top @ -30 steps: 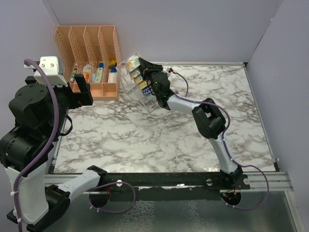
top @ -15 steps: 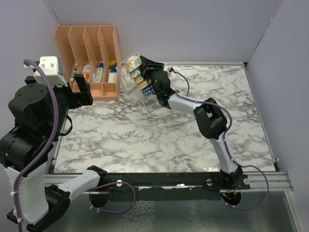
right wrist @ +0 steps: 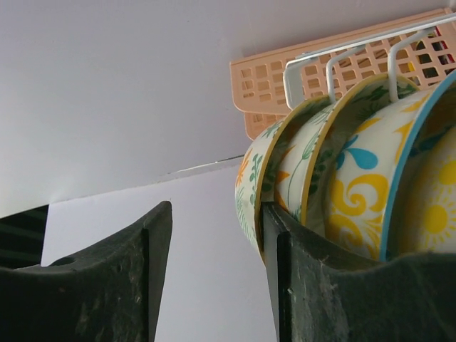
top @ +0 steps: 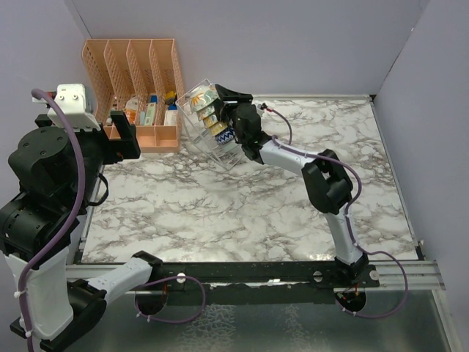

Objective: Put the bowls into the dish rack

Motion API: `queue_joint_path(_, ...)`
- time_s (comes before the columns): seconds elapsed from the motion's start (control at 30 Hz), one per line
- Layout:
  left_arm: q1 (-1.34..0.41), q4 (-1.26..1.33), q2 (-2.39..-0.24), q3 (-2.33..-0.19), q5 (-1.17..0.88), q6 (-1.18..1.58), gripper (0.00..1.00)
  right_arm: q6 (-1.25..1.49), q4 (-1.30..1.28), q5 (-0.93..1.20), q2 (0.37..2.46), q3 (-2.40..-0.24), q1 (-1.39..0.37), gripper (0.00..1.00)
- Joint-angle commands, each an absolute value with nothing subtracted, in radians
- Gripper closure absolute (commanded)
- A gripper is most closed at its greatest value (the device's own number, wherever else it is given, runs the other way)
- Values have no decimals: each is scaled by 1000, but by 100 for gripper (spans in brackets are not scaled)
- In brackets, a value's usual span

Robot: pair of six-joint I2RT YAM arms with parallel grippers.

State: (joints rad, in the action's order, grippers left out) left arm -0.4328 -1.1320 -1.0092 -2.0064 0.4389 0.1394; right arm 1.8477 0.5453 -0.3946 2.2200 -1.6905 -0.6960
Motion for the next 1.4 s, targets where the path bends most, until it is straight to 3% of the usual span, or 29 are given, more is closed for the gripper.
queue_joint_path(0.0,-438,-1124,-1015,-2034,450,142,1,1883,455,-384,2143,-1651,-689,47)
queue_joint_path(0.4,-439,-1125,-1025,-2020,423,169,1,1876,456,-371,2021,-1494,-678,46)
queue_joint_path(0.77,-439,-1184,-1074,-2038,356,256,1,1688,367,-248,1847,-1389,-678,46)
queue_joint_path(1.0,-439,-1250,-1130,-2025,317,365,1,1463,149,-180,1694,-1339,-675,46)
queue_joint_path(1.37,-439,-1169,-1161,-1853,387,531,1,822,-347,-187,1499,-1396,-667,45)
